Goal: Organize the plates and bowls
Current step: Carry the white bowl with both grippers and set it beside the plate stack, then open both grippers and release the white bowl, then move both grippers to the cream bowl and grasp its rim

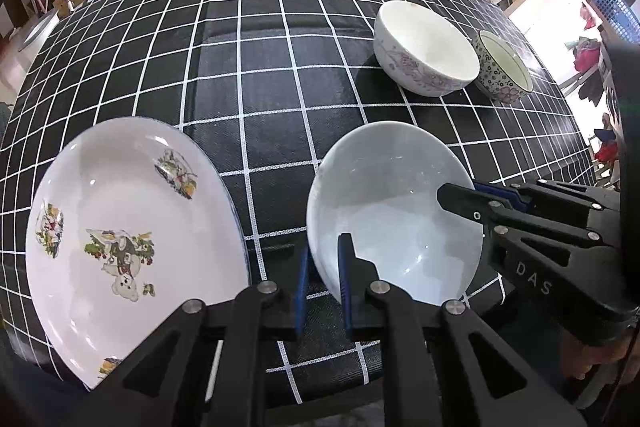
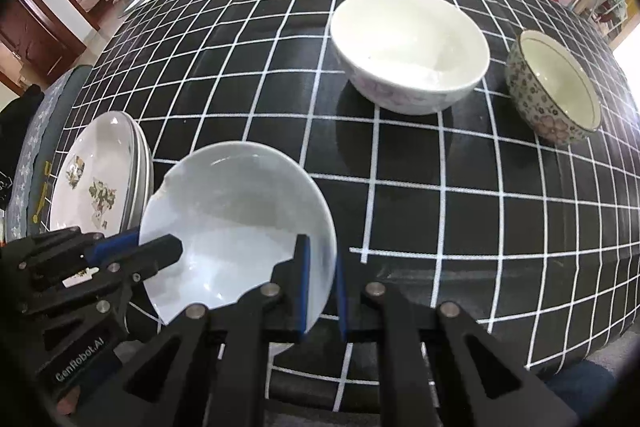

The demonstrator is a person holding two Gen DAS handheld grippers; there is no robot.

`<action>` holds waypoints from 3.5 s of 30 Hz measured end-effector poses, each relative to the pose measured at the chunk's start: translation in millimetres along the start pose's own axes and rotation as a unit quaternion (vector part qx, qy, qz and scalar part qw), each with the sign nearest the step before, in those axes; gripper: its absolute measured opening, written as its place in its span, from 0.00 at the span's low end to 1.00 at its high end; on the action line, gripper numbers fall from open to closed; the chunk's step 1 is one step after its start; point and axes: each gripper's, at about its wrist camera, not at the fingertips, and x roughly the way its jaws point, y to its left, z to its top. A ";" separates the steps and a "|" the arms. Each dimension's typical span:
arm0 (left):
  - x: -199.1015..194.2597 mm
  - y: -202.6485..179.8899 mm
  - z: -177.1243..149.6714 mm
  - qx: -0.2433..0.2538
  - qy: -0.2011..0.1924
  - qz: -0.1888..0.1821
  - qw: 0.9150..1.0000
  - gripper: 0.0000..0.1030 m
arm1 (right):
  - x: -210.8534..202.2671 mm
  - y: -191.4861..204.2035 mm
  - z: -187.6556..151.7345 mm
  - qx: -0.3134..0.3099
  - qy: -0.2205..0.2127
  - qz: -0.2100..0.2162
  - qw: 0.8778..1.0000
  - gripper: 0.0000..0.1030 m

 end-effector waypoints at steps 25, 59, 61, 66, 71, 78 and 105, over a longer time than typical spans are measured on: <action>-79.3 -4.3 8.6 0.017 -0.179 -0.003 0.984 0.40 | -85.8 -10.2 -0.6 0.012 -0.132 -0.062 0.989 0.43; -84.3 -59.1 114.7 0.075 -0.191 0.017 0.979 0.44 | -131.4 -75.3 71.8 0.020 -0.207 -0.059 0.976 0.58; -80.2 -60.3 121.9 0.079 -0.188 0.017 0.979 0.44 | -127.0 -77.6 76.8 0.021 -0.204 -0.060 0.977 0.59; -69.3 -60.3 132.9 0.088 -0.185 0.023 0.979 0.69 | -107.7 -82.4 88.6 0.018 -0.190 -0.053 0.980 0.67; -48.3 -57.0 140.8 0.091 -0.161 0.023 0.982 0.69 | -84.2 -84.7 93.8 0.013 -0.166 -0.053 0.985 0.71; -9.9 -52.3 149.7 0.092 -0.116 0.018 0.989 0.69 | -52.5 -88.5 102.1 0.002 -0.131 -0.050 0.990 0.76; 75.5 -44.8 157.2 0.078 -0.011 0.005 0.997 0.69 | -10.2 -88.6 112.7 -0.061 -0.093 -0.092 0.990 0.55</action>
